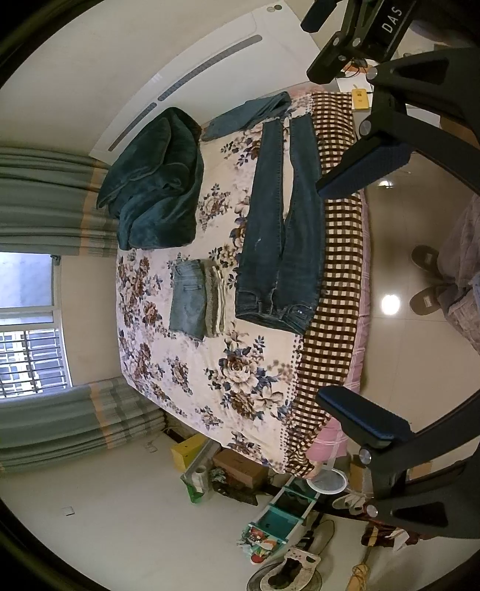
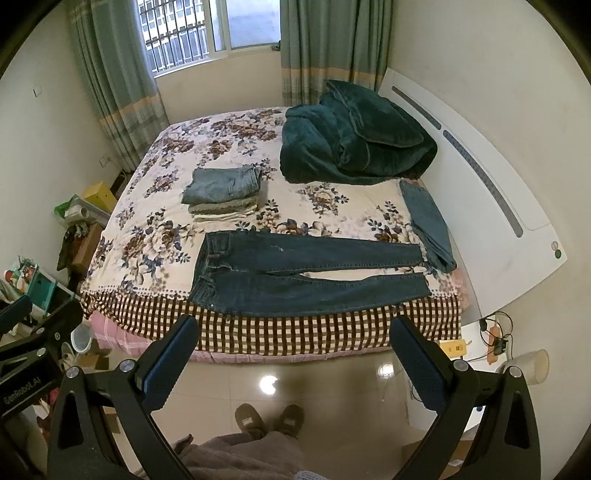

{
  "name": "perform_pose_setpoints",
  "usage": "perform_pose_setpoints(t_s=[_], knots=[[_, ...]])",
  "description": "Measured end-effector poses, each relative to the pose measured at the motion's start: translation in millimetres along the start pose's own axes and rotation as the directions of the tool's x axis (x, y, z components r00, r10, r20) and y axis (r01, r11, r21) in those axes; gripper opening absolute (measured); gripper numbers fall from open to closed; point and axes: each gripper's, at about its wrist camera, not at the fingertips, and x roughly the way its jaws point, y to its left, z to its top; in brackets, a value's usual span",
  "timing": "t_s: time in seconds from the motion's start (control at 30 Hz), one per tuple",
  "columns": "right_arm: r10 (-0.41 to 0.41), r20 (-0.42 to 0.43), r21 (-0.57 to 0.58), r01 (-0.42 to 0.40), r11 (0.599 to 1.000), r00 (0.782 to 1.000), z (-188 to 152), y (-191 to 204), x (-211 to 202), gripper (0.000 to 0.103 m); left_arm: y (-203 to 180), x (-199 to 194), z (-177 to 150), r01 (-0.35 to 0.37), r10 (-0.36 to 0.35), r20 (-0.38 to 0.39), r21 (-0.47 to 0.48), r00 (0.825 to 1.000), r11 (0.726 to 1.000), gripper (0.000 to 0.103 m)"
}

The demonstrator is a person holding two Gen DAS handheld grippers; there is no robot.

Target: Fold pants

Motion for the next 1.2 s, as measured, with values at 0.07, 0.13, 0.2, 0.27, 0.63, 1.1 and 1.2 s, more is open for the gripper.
perform_pose_setpoints(t_s=[0.07, 0.13, 0.2, 0.27, 0.63, 1.1, 1.2], knots=[[0.006, 0.002, 0.001, -0.006, 1.0, 1.0, 3.1, -1.9, -1.7, 0.103, 0.3, 0.3, 0.8, 0.003, -0.003, 0.0, -0.001, 1.0, 1.0, 0.103], [0.006, 0.003, 0.002, -0.006, 1.0, 1.0, 5.0, -2.7, -2.0, 0.103, 0.8, 0.4, 2.0, 0.003, -0.003, 0.003, -0.003, 1.0, 1.0, 0.103], [0.008, 0.004, 0.003, -0.008, 1.0, 1.0, 5.7, -3.8, -2.3, 0.103, 1.1, 0.2, 3.4, 0.005, -0.005, 0.007, -0.004, 1.0, 1.0, 0.103], [0.008, 0.006, 0.005, -0.008, 1.0, 1.0, 6.3, -2.5, -3.0, 0.103, -1.2, 2.2, 4.5, 0.002, -0.002, 0.006, 0.0, 1.0, 1.0, 0.103], [0.019, 0.02, 0.014, -0.019, 1.0, 1.0, 14.4, -11.3, -8.4, 0.103, -1.7, -2.6, 18.0, 0.0, 0.0, 0.023, -0.003, 1.0, 1.0, 0.103], [0.019, 0.026, 0.014, -0.019, 1.0, 0.999, 20.8, -9.4, -9.8, 0.103, -3.0, -2.6, 29.3, 0.004, -0.004, 0.031, -0.002, 1.0, 1.0, 0.103], [0.021, 0.028, 0.014, -0.021, 1.0, 0.999, 27.7, -8.3, -10.8, 0.103, -3.0, -2.5, 35.4, 0.006, -0.006, 0.034, -0.003, 0.999, 1.0, 0.103]])
